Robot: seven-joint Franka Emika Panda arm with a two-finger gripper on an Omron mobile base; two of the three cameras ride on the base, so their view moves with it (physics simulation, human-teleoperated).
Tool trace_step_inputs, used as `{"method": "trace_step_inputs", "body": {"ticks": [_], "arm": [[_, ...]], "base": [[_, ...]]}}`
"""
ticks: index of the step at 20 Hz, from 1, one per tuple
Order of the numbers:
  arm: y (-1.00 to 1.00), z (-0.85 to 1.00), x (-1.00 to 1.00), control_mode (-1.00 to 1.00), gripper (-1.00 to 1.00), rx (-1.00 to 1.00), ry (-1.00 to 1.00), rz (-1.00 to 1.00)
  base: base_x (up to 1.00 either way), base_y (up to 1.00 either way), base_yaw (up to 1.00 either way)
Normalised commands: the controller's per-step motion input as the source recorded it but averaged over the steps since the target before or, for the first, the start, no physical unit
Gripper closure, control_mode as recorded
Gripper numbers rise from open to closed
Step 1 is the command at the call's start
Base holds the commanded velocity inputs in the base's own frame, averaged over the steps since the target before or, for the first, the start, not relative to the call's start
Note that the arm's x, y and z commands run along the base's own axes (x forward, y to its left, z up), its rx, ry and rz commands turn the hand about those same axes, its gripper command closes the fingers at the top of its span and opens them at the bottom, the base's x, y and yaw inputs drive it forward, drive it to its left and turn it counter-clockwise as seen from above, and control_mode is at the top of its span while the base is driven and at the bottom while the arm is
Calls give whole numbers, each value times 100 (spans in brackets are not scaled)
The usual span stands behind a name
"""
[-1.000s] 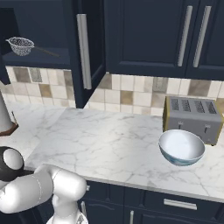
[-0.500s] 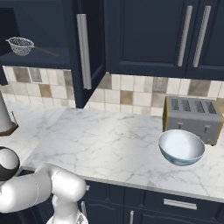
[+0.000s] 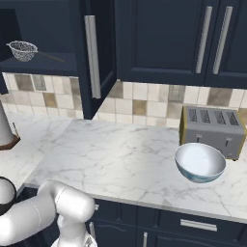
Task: Open the cabinet and setup a tea strainer by placing it in the bowl upright.
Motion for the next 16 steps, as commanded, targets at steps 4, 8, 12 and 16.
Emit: {"method": "trace_step_inputs", "body": {"ticks": [4, 8, 12, 16], "arm": [[-68, -10, -27, -100, -100, 41, -12, 16], [-63, 0, -2, -100, -100, 41, -16, 27], [-58, -1, 3, -100, -100, 26, -1, 34], [-50, -3, 26, -100, -100, -3, 1, 39]], "base": [[0, 0, 0], [0, 0, 0], [0, 0, 0], [0, 0, 0]]}}
